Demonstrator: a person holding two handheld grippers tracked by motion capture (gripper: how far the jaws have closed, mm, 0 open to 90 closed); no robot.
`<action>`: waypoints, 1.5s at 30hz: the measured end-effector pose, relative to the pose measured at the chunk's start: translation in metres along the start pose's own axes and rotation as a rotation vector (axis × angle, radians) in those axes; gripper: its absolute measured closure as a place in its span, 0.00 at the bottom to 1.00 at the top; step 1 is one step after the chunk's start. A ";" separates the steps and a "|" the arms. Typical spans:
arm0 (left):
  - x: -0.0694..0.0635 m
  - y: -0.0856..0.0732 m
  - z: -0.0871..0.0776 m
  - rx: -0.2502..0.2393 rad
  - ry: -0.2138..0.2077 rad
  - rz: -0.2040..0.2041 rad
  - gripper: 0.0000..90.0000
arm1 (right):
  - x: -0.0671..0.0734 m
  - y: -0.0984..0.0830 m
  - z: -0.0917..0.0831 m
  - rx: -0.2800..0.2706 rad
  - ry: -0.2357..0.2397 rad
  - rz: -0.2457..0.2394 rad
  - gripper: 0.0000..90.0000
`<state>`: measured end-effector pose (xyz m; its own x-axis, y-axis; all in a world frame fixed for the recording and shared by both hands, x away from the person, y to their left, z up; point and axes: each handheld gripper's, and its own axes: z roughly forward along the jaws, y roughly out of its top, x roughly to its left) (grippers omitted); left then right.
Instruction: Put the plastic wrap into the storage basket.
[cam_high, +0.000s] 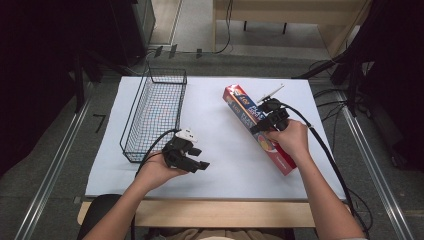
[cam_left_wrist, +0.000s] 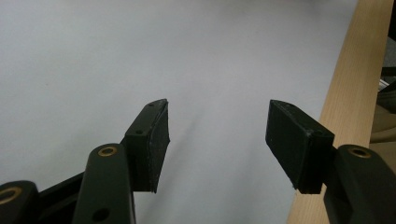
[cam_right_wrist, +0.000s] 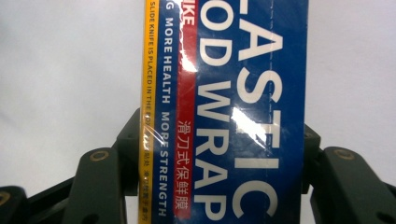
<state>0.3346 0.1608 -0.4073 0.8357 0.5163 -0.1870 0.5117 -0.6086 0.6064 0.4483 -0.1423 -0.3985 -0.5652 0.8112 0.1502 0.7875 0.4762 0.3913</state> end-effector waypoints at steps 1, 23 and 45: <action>0.000 0.000 -0.001 0.000 0.001 -0.001 0.45 | 0.000 0.000 0.000 0.000 0.000 0.000 0.47; -0.005 -0.008 -0.019 -0.028 0.022 0.002 0.42 | 0.025 -0.010 -0.010 -0.023 0.049 -0.196 0.46; -0.007 -0.005 -0.034 -0.077 0.046 0.042 0.42 | 0.046 -0.038 -0.013 0.024 0.126 -0.441 0.46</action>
<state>0.3194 0.1812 -0.3826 0.8454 0.5193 -0.1252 0.4578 -0.5835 0.6708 0.3893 -0.1279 -0.3943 -0.8722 0.4819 0.0840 0.4693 0.7759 0.4216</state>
